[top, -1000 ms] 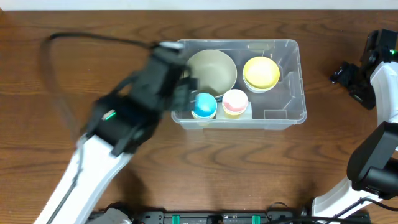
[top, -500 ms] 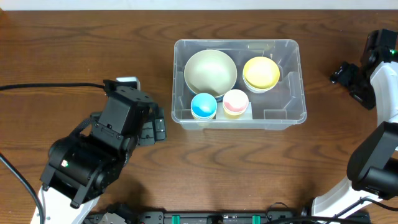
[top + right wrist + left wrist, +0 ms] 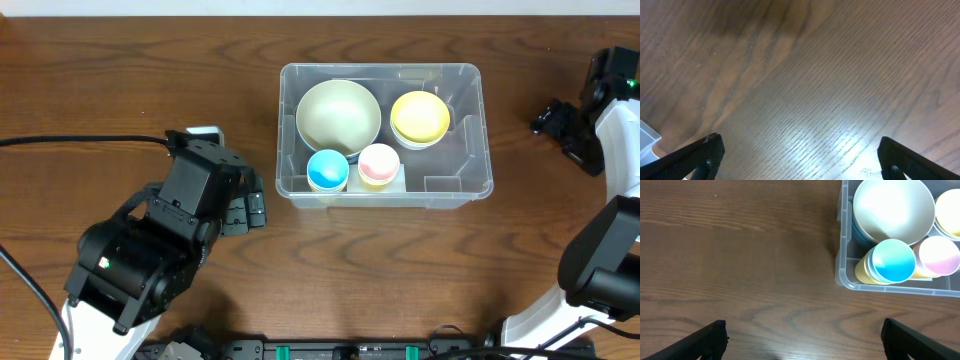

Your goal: Pack container

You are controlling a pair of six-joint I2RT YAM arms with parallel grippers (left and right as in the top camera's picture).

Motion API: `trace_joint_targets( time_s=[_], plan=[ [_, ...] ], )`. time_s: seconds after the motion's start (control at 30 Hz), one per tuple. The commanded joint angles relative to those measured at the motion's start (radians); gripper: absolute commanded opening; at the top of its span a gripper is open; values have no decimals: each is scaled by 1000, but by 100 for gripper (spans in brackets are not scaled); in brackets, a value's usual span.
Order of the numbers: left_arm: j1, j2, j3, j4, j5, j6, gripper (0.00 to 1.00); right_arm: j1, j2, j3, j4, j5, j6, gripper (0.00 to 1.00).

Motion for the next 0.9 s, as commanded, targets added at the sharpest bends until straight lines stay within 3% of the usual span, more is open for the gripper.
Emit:
trace_joint_targets(
  time_s=[0.0, 0.13, 0.23, 0.5, 0.7, 0.87],
  plan=[
    [3, -3, -9, 0, -20, -5, 98, 0, 7, -5, 2, 7, 18, 99],
    [37, -32, -56, 68, -19, -5, 98, 0, 7, -5, 2, 7, 18, 99],
    [100, -103, -165, 227, -6, -4, 98, 0, 7, -5, 2, 6, 18, 99],
    [320, -375, -650, 672, 142, 24, 98, 0, 7, -5, 2, 7, 18, 99],
    [404, -628, -988, 985, 267, 187, 98, 0, 7, -5, 2, 7, 18, 99],
    [432, -849, -1161, 1105, 274, 210, 98, 0, 7, -5, 2, 7, 18, 99]
  ],
)
